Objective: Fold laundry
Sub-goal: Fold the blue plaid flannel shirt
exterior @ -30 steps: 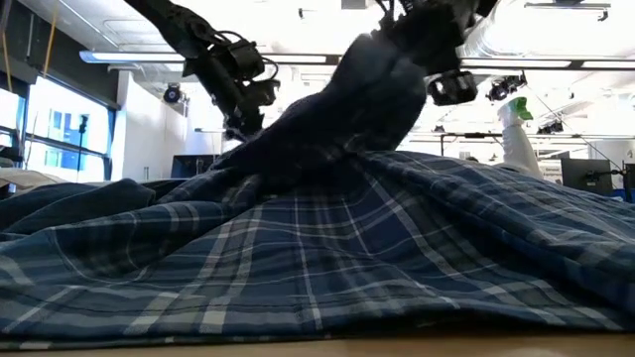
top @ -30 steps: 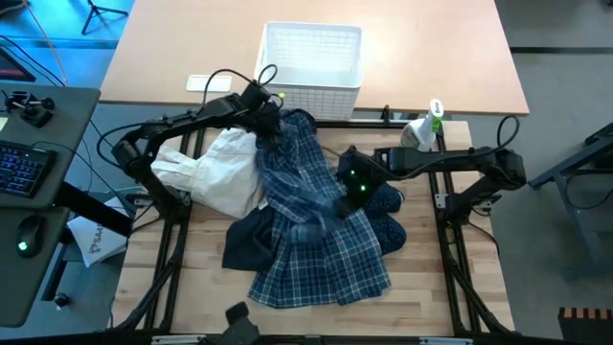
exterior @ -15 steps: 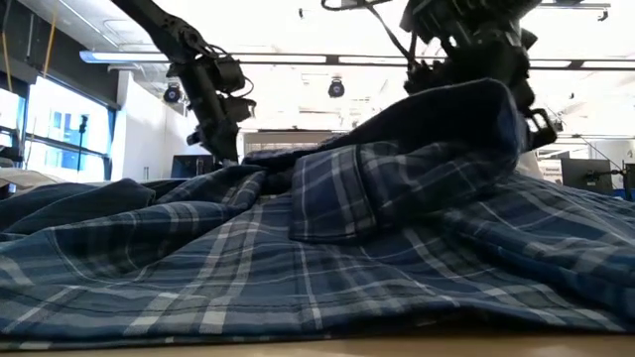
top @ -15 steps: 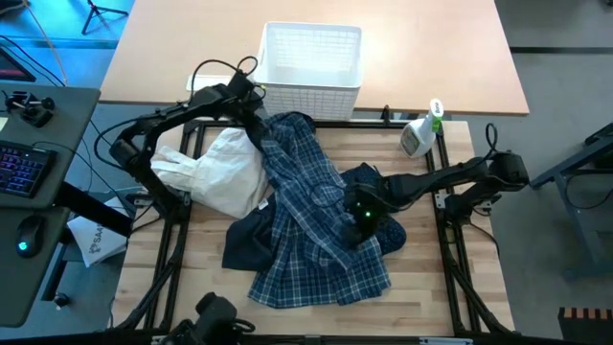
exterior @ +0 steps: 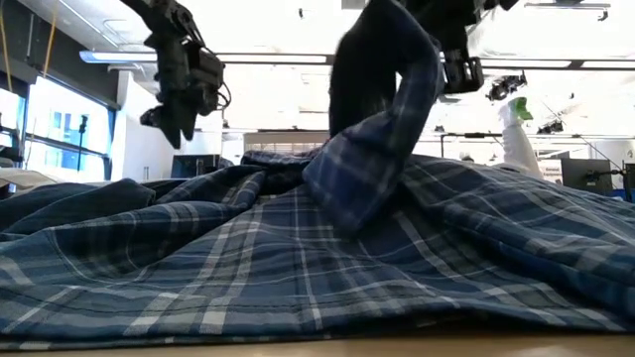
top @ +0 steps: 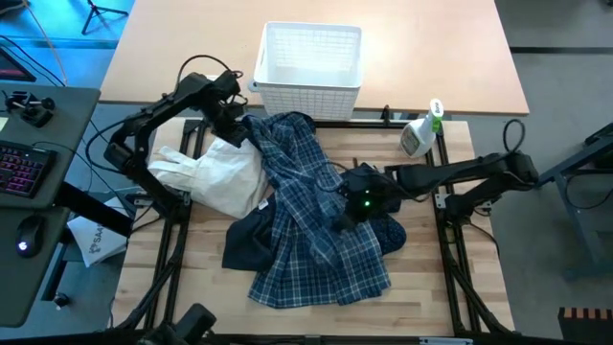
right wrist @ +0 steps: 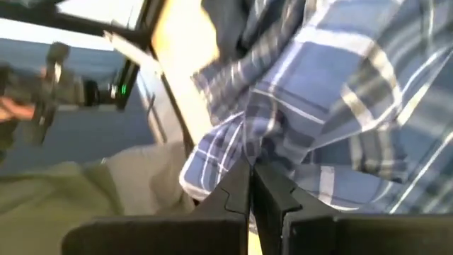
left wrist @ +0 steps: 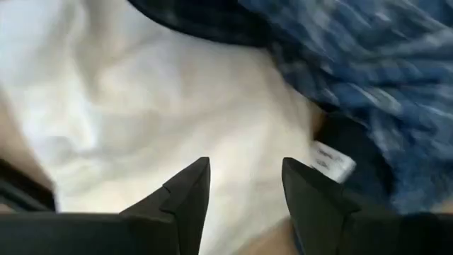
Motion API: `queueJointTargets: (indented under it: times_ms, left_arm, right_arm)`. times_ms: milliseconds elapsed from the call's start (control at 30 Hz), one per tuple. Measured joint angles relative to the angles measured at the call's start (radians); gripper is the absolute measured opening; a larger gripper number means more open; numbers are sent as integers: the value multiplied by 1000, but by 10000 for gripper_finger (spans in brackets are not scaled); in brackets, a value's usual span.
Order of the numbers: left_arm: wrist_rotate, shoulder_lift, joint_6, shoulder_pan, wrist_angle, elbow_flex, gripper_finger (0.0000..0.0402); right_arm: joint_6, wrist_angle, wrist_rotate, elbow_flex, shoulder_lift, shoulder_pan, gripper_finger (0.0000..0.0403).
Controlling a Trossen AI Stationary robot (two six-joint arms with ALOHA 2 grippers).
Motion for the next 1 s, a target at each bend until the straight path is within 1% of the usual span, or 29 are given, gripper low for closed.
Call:
queueJointTargets:
  times_ms: [67,133,167,233,333,400,433,567,700,733,800,867,1000]
  left_arm:
    - [18,-18,23,-20,6,0,165]
    - [19,-32,98,-46,40,0,164]
    - [15,-36,172,-64,67,0,163]
    - [-4,-41,380,-107,97,0,160]
    - [-91,-48,714,-196,121,0,154]
    - [-148,-46,878,-251,150,-5,153]
    - [-166,-46,933,-276,190,-15,153]
    - [-234,-43,1023,-325,338,-58,154]
    - [-365,-42,1130,-345,444,-106,154]
    - [-375,-42,1148,-345,477,-115,155]
    - [-360,-43,1175,-340,531,-139,155]
    - [-342,-43,1204,-332,536,-166,155]
    - [-340,-43,1233,-327,537,-223,155]
  right_arm:
    - [-11,-3,65,0,-22,0,0]
    - [-26,-2,114,0,-37,0,0]
    - [-28,-1,133,0,-42,-1,0]
    - [-36,-1,153,0,-44,-1,0]
    - [-48,-2,151,0,-44,-1,0]
    - [-54,-2,150,0,-44,-1,0]
    - [-57,-2,150,-1,-44,-1,0]
    - [-79,-2,150,-1,-44,-1,0]
    - [-80,-2,150,-1,-44,-1,0]
    - [-80,-2,150,-1,-44,-1,0]
    - [-80,-2,150,-1,-44,-1,0]
    - [-80,-2,150,-1,-44,0,0]
    - [-71,-2,141,-2,-44,0,0]
